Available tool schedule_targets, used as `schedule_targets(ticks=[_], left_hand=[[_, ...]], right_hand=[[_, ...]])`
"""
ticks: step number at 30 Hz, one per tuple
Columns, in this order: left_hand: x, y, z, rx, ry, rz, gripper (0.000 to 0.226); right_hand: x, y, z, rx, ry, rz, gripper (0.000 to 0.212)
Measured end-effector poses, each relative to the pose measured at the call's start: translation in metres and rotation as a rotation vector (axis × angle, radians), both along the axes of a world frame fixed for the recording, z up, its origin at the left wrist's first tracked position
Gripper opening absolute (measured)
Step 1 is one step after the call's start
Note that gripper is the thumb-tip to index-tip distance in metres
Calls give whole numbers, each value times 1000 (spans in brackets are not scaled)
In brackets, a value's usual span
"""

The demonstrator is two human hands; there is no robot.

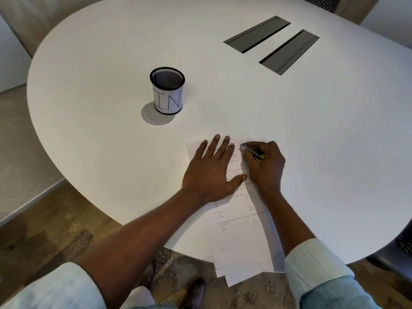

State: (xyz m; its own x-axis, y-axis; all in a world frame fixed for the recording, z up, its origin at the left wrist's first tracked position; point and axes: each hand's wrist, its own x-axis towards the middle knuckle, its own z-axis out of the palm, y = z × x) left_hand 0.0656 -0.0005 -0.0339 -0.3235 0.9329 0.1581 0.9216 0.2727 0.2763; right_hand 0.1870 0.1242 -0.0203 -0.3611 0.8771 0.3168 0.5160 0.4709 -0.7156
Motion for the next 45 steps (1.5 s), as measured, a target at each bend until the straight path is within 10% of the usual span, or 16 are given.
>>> schedule_targets(ticks=[45], left_hand=[[0,2,-2,-17,26,3,96]], right_hand=[[5,0,7,-87,257,163,30]])
